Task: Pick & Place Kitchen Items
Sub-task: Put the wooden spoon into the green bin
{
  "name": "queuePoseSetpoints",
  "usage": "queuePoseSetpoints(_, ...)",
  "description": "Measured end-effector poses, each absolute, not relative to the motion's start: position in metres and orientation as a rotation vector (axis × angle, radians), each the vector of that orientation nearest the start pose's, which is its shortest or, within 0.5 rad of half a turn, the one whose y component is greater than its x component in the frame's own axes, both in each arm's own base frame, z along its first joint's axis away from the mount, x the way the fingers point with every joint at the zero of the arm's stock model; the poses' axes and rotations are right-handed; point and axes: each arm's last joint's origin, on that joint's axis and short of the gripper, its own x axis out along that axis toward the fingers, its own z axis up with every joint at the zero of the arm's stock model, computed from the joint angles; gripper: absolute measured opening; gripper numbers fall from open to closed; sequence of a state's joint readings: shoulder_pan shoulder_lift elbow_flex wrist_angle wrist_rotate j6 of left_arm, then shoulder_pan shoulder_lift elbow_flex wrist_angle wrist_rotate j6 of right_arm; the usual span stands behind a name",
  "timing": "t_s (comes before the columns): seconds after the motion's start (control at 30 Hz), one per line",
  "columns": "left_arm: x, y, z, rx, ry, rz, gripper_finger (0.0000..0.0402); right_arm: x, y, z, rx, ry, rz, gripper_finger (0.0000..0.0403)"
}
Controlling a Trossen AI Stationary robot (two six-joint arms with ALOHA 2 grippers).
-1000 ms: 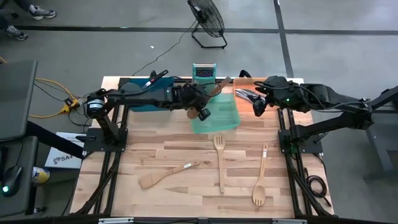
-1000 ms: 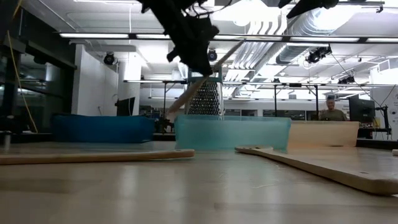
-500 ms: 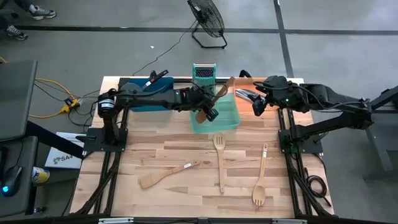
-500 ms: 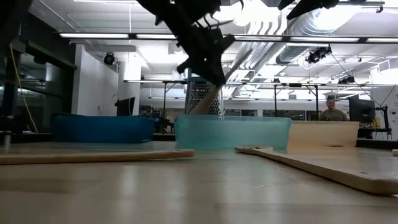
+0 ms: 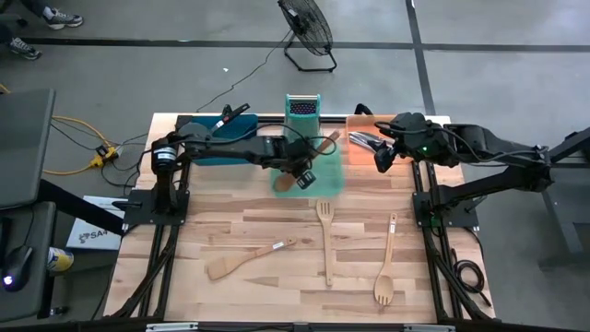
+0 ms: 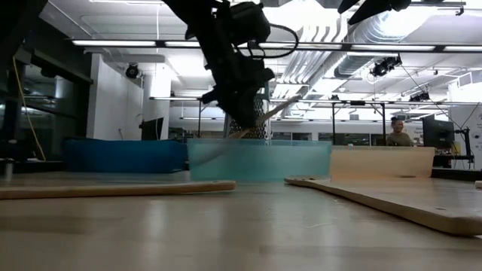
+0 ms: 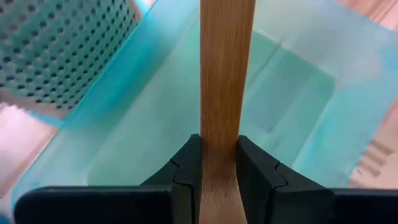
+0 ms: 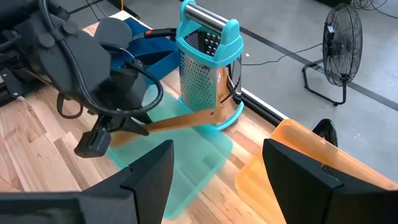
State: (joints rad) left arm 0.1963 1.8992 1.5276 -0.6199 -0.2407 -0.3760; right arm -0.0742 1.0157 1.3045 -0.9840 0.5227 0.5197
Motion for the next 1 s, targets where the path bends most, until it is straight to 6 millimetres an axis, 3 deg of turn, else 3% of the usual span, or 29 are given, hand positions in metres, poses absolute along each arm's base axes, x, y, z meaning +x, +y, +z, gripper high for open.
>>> queuePoseSetpoints(0.33,0.389,0.088,0.235,-0.252,1.035,0.583,0.0066,0.168,-0.027,0.396,0.328,0.520,-0.732,0.0238)
queuePoseSetpoints(0.8,0.388,0.089,0.235,-0.207,1.035,0.637,0.0066,0.168,-0.027,0.396,0.327,0.520,-0.732,0.0238)
queuePoseSetpoints(1.0,0.383,0.088,0.222,-0.215,1.079,0.634,0.0066,0.168,-0.027,0.396,0.327,0.520,-0.731,0.0238)
